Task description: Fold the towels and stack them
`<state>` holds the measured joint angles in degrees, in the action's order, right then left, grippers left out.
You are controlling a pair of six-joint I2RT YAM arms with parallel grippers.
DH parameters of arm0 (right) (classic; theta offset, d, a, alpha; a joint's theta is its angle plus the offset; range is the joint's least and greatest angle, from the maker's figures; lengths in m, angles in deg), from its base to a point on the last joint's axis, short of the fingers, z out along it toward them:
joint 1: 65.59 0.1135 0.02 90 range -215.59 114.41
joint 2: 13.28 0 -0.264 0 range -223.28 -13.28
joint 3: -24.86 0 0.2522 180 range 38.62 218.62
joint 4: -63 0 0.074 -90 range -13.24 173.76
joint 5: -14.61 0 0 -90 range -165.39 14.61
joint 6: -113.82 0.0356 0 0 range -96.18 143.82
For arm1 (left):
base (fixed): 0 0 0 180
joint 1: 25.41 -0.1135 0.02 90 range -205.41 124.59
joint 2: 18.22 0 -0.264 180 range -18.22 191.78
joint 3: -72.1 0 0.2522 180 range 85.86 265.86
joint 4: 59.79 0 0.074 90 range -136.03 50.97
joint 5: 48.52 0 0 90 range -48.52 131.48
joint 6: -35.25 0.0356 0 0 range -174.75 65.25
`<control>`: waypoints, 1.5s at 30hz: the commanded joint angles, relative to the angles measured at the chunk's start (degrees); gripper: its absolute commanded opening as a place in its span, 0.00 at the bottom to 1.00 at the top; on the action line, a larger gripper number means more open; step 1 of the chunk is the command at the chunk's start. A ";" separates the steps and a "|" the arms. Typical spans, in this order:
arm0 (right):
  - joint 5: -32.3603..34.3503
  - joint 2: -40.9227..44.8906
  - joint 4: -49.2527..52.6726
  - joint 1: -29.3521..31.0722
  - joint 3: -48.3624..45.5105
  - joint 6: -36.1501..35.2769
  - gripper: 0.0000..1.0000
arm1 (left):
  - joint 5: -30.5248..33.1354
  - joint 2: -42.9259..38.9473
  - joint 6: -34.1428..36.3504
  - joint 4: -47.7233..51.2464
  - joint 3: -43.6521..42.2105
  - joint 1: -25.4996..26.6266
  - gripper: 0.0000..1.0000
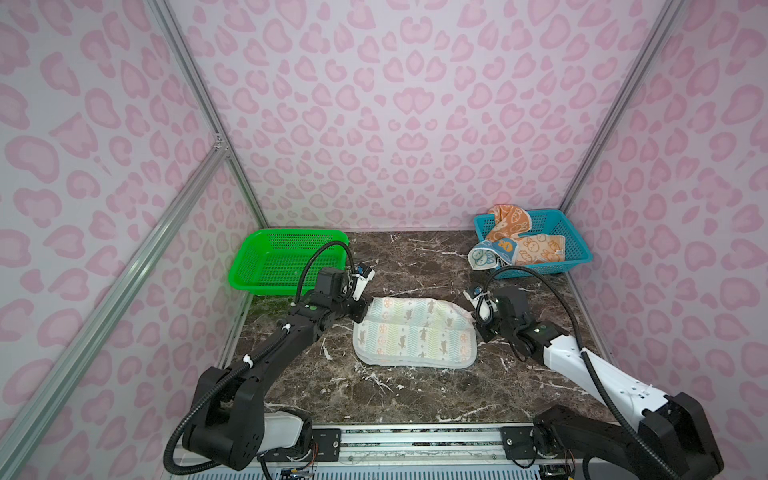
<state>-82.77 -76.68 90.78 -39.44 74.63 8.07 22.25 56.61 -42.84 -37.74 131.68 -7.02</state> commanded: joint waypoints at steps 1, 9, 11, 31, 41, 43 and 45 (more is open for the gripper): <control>-1.06 2.46 2.01 1.21 -2.76 -7.07 0.00 | 1.71 -1.90 4.96 2.29 -1.98 -0.03 0.04; -0.31 2.66 5.19 3.65 -4.73 -9.83 0.00 | 3.62 -3.11 5.90 4.46 -6.57 1.17 0.11; -0.41 1.65 6.00 4.66 -4.71 -10.50 0.02 | 4.62 -3.06 6.03 4.76 -7.69 2.01 0.13; 3.99 11.93 9.60 8.12 -1.73 -8.44 0.58 | 14.13 -8.95 -1.47 9.04 -3.62 3.50 0.59; -5.90 -0.30 0.48 8.36 5.05 29.54 0.45 | -1.69 5.77 -27.43 4.80 7.74 8.34 0.54; -7.22 -6.38 1.98 8.70 6.64 34.66 0.39 | -4.25 10.03 -30.90 4.97 8.54 9.22 0.48; -8.22 -12.23 4.80 9.29 8.74 37.98 0.29 | -7.45 13.64 -33.15 5.11 8.56 9.68 0.40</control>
<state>-87.68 -84.61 93.28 -30.63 81.95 34.98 21.77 67.03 -68.29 -31.66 139.55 2.18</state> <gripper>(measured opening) 0.315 0.425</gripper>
